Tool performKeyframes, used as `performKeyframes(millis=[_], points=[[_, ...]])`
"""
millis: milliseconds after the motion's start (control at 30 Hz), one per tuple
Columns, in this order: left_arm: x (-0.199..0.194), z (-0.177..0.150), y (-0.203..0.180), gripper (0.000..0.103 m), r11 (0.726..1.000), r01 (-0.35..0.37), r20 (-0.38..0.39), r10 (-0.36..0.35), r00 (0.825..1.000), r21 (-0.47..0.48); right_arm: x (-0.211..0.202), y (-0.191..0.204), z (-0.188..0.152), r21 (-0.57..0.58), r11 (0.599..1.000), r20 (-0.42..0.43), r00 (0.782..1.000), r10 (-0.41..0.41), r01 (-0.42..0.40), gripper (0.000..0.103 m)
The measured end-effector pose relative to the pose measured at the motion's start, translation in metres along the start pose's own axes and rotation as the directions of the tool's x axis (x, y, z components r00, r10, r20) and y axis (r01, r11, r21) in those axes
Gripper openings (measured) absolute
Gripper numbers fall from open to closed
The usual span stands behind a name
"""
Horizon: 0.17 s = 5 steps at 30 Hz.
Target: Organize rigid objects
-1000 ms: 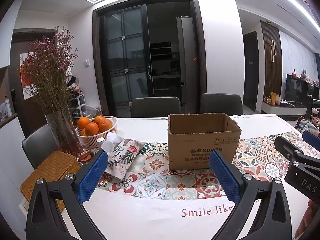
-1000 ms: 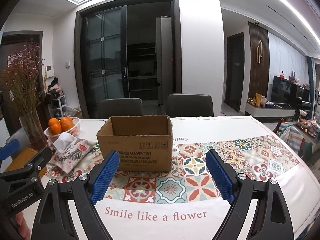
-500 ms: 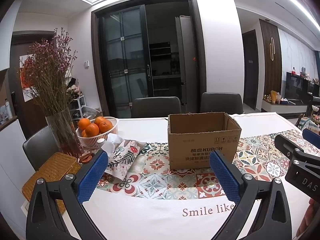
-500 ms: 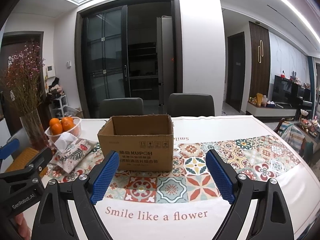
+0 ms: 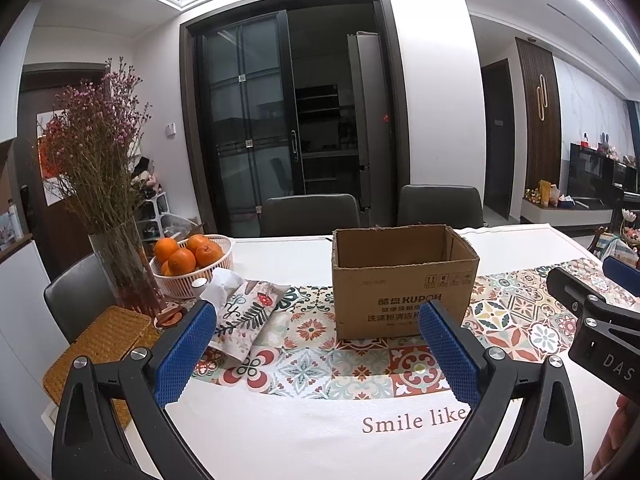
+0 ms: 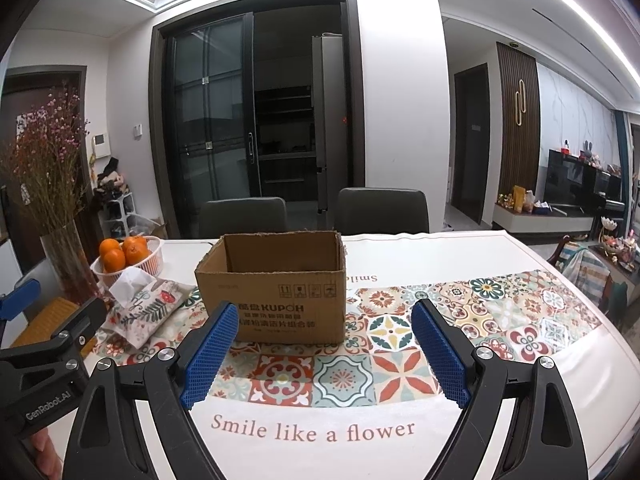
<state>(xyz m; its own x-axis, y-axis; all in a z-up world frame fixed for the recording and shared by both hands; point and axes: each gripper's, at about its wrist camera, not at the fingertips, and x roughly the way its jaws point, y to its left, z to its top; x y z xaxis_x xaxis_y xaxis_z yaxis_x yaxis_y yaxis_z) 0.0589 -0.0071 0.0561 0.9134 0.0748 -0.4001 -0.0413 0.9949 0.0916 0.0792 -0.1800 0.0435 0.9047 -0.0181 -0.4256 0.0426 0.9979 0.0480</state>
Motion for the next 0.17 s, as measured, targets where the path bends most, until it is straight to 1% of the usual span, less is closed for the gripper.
performKeyframes(millis=[167], points=[[-0.0003, -0.0003, 0.0004, 0.103, 1.000, 0.004, -0.002, -0.004, 1.000, -0.002, 0.0001, 0.0000, -0.0002, 0.000, 1.000, -0.001, 1.000, 0.001, -0.001, 0.089]])
